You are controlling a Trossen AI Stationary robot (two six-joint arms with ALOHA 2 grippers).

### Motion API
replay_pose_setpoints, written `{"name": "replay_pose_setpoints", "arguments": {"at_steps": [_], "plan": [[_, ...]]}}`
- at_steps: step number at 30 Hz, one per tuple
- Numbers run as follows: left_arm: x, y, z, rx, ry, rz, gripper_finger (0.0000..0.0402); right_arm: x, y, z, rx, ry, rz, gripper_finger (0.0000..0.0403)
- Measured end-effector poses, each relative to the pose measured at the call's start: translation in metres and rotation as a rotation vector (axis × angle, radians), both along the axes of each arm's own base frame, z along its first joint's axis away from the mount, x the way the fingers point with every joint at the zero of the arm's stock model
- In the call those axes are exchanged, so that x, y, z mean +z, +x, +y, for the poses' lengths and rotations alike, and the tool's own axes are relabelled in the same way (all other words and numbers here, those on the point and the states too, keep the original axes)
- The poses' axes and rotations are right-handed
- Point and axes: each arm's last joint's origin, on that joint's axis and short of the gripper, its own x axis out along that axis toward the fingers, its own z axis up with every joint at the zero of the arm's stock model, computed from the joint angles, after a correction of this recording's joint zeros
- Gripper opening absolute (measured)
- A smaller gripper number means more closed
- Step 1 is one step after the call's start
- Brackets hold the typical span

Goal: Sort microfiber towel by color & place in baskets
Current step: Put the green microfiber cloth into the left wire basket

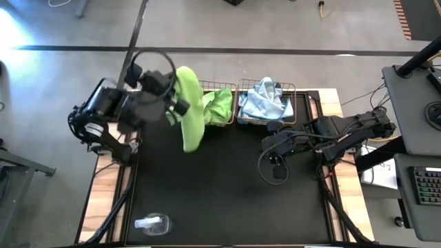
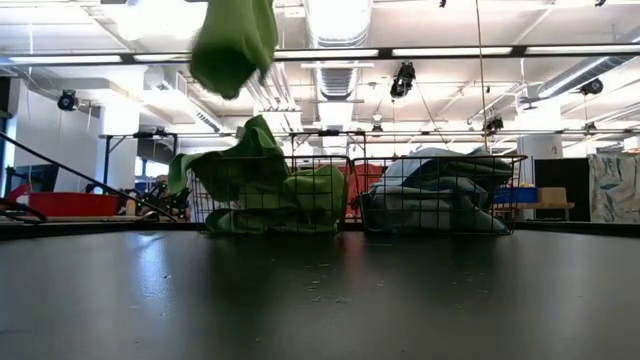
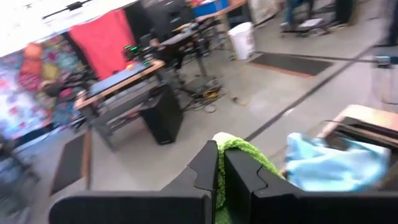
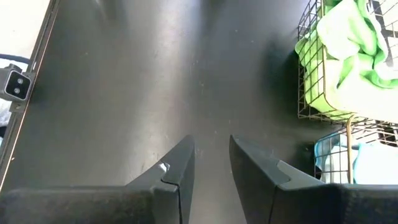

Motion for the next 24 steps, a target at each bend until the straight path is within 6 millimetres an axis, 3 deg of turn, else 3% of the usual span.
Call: {"name": "replay_pose_setpoints", "arguments": {"at_steps": [9,16,24], "plan": [[-0.001,0.011,0.056,0.216,-0.013,-0.026,0.0000,0.000,0.000,0.000,-0.005,0.002,-0.001,0.0095],[0.008,0.027,0.087,0.112,-0.034,-0.048,0.0000,0.004,0.005,0.001,-0.012,0.025,-0.063,0.0095],[0.021,0.041,0.105,0.095,0.062,-0.099,0.0000,0.008,0.008,0.002,-0.025,0.051,-0.114,0.0095]]}}
